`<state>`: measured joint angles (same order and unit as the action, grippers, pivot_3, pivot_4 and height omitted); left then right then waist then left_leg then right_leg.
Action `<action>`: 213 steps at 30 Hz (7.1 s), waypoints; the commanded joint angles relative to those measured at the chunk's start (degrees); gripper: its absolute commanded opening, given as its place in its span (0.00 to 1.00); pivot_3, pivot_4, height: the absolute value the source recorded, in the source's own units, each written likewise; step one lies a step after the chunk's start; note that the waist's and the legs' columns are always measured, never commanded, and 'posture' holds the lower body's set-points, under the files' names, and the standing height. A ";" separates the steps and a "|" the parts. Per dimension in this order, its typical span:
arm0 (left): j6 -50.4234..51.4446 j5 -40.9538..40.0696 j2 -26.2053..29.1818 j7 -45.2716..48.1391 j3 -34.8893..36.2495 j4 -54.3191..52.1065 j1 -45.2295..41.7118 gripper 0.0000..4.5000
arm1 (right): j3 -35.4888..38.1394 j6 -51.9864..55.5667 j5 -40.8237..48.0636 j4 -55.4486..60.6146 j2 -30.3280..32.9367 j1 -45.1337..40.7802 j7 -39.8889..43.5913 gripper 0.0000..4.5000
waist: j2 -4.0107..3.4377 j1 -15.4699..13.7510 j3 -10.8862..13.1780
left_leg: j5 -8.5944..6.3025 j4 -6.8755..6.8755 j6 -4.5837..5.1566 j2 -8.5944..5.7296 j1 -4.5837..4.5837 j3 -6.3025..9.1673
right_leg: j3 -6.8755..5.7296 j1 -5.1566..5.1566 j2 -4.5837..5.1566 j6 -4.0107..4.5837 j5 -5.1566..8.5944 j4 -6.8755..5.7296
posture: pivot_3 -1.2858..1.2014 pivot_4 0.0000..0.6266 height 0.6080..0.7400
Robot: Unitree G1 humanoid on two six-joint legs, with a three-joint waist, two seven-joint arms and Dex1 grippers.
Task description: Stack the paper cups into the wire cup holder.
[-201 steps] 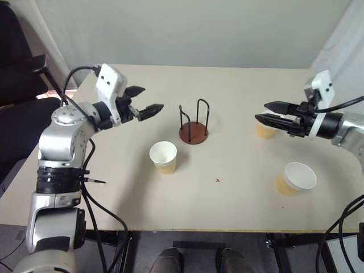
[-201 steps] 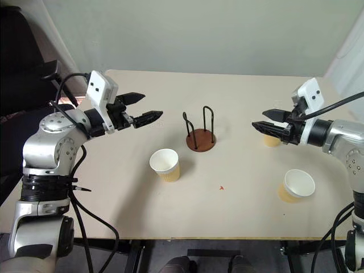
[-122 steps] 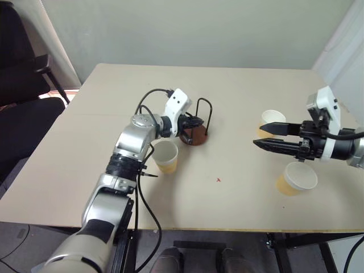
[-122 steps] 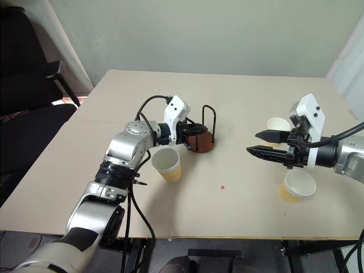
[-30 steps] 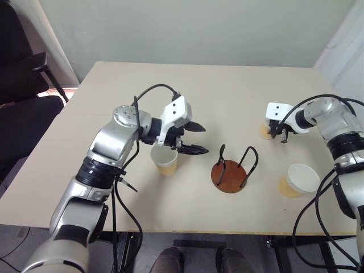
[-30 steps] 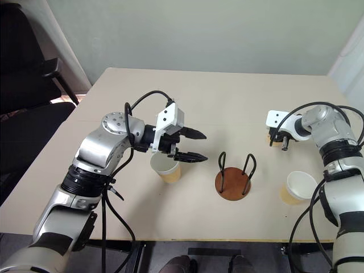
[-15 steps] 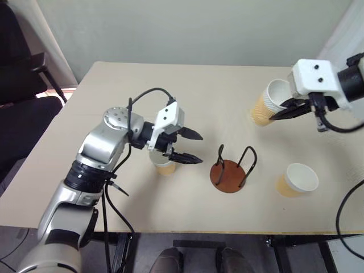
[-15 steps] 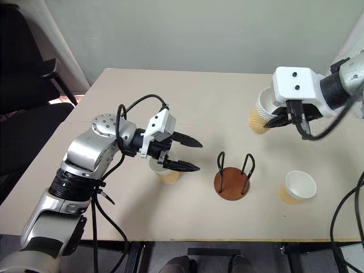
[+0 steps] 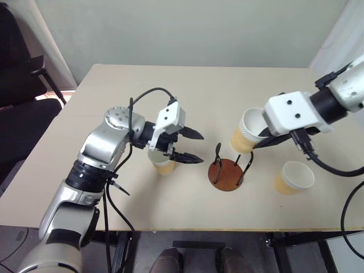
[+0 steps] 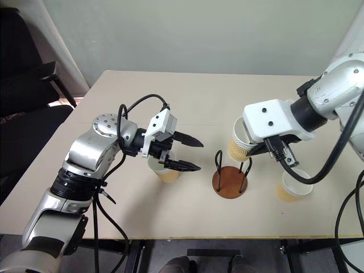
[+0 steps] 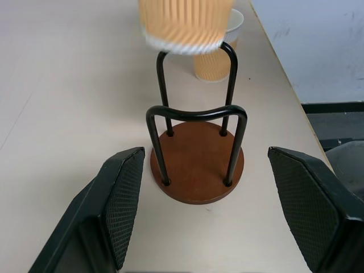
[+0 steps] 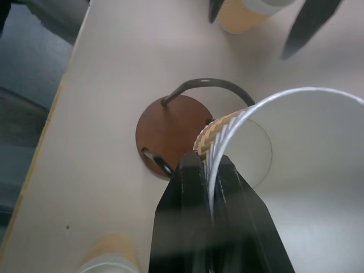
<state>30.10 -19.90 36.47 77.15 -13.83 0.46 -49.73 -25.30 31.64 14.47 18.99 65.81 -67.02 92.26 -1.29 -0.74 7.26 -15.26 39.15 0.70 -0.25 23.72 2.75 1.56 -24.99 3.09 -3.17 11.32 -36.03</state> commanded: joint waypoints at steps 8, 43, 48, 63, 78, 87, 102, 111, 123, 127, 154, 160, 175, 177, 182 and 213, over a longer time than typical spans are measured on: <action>-0.58 -0.12 0.87 -0.88 1.35 -1.73 0.17 0.83 | -0.99 -5.15 -2.55 1.75 -0.15 3.98 0.24 0.01 | 0.00 0.00 0.00 | -0.02 0.01 0.04 -0.01 0.07 -0.01 | -0.01 -0.01 0.01 -0.01 -0.01 0.08 | 0.52 0.24 1.00; 2.56 6.49 33.39 1.21 2.39 -30.86 11.40 0.83 | 18.49 19.47 11.03 -11.14 -7.09 0.19 -6.68 0.82 | 0.01 0.58 0.00 | 0.05 -0.12 -0.07 0.02 -0.01 0.04 | -0.01 -0.10 -0.05 0.71 0.38 -0.07 | 0.52 0.24 1.00; -0.53 13.35 30.61 -1.24 -2.25 -29.68 9.64 0.83 | 17.86 20.52 12.23 -11.15 -6.49 -0.25 -6.70 0.82 | 0.01 0.61 0.00 | 0.06 -0.09 -0.08 0.02 -0.02 0.03 | -0.01 -0.10 -0.03 0.82 0.39 -0.15 | 0.52 0.24 1.00; -8.74 25.07 25.30 -1.40 -6.08 -21.91 7.45 0.83 | 17.24 22.29 13.53 -10.16 -4.59 -0.16 -6.96 0.82 | 0.01 0.66 0.00 | 0.05 -0.14 -0.10 0.02 -0.02 0.04 | -0.03 -0.16 -0.03 0.58 0.25 -0.26 | 0.52 0.24 1.00; -12.69 30.99 22.32 -0.62 -8.50 -18.94 9.52 0.83 | 18.13 22.78 14.50 -8.94 -4.17 1.20 -7.96 0.82 | 0.01 0.66 0.00 | 0.05 -0.12 -0.10 0.02 -0.02 0.04 | -0.03 -0.22 -0.03 0.57 0.24 -0.38 | 0.52 0.24 1.00; -18.59 31.06 20.60 0.61 -8.63 -14.78 9.33 0.17 | 18.94 22.16 15.20 -8.85 -3.42 2.64 -8.94 0.82 | 0.01 0.66 0.00 | 0.07 -0.09 -0.12 0.02 -0.03 0.04 | -0.02 -0.28 -0.03 0.56 0.24 -0.54 | 0.52 0.24 1.00; -13.66 17.26 19.26 13.09 -4.33 -11.12 1.50 0.00 | 25.15 10.22 17.63 -9.57 -3.70 11.86 -7.08 0.82 | 0.03 0.62 -0.01 | 0.08 -0.04 -0.14 0.02 0.00 0.06 | -0.04 -0.33 -0.02 0.57 0.24 -0.78 | 0.52 0.24 1.00; -6.41 3.47 15.32 15.35 -8.03 -4.64 -16.99 0.00 | 28.04 17.53 24.71 -4.87 2.58 16.41 -4.70 0.82 | 0.05 0.50 0.00 | 0.09 -0.04 -0.16 0.01 0.09 0.02 | -0.03 -0.33 0.01 0.54 0.23 -0.66 | 0.52 0.24 1.00; -15.83 -4.58 4.69 15.35 -19.69 11.07 -33.37 0.00 | 39.06 29.44 35.86 3.13 8.82 21.02 -11.71 0.82 | 0.05 0.26 0.01 | 0.06 -0.05 -0.09 0.01 0.23 -0.03 | -0.02 -0.32 0.03 0.25 0.07 -0.28 | 0.52 0.24 1.00; -21.07 -5.25 0.99 15.35 -23.94 16.32 -36.08 0.00 | 44.19 31.96 38.37 5.71 10.82 23.84 -14.98 0.82 | 0.05 -0.13 0.01 | 0.03 -0.05 -0.05 0.01 0.36 0.02 | -0.03 -0.30 0.02 0.09 -0.01 -0.03 | 0.52 0.24 1.00; -38.07 10.05 -14.20 15.35 -23.18 27.59 -33.63 0.74 | 57.77 36.35 44.14 15.60 12.02 41.20 -34.79 0.82 | -0.01 -0.93 -0.03 | -0.28 0.78 0.41 -0.05 0.57 -0.18 | 0.10 -0.13 0.03 -0.62 -0.16 0.02 | 0.52 0.24 1.00; -31.04 4.97 -12.35 15.35 -17.49 27.17 -34.86 0.83 | 55.03 37.47 38.33 17.02 14.60 47.46 -40.08 0.82 | -0.03 -0.93 -0.04 | -0.33 0.89 0.50 -0.05 0.54 -0.23 | 0.12 -0.02 0.05 -0.73 -0.22 0.05 | 0.52 0.24 1.00; -16.47 -2.76 4.00 14.76 -8.07 16.08 -21.12 0.83 | 51.93 21.45 14.51 16.36 17.03 72.01 -31.57 0.82 | -0.21 -1.02 -0.15 | -0.46 1.00 0.50 -0.05 0.35 -0.22 | 0.19 0.17 0.01 -0.82 -0.17 0.10 | 0.52 0.24 1.00; -15.87 -1.91 4.69 14.20 -7.18 14.91 -19.50 0.83 | 50.49 19.13 12.29 15.31 17.04 73.02 -30.93 0.82 | -0.20 -1.02 -0.15 | -0.46 1.03 0.53 -0.06 0.31 -0.19 | 0.19 0.25 0.01 -0.81 -0.19 0.11 | 0.52 0.24 1.00; -12.94 -1.25 5.26 12.92 -5.10 11.09 -16.77 0.83 | 45.99 14.49 8.58 13.15 16.49 73.51 -30.28 0.82 | -0.19 -0.93 -0.14 | -0.46 0.99 0.54 -0.06 0.27 -0.22 | 0.19 0.27 0.01 -0.80 -0.19 0.11 | 0.52 0.24 1.00; -14.97 2.46 4.49 14.38 -2.57 9.72 -12.79 0.84 | 25.77 5.86 9.98 3.40 18.91 22.65 -13.87 0.00 | -0.14 -0.07 -0.11 | -0.47 0.83 0.50 0.01 0.21 -0.09 | 0.11 0.25 -0.06 -0.56 -0.08 0.10 | 0.52 0.24 1.00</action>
<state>16.29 -17.39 40.88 90.04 -18.18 10.42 -61.97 4.51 37.06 23.55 22.46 86.22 -38.98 75.41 -1.43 -0.81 7.15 -15.74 39.98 1.21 -0.26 23.94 2.64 1.67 -24.77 3.01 -3.72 11.24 -35.93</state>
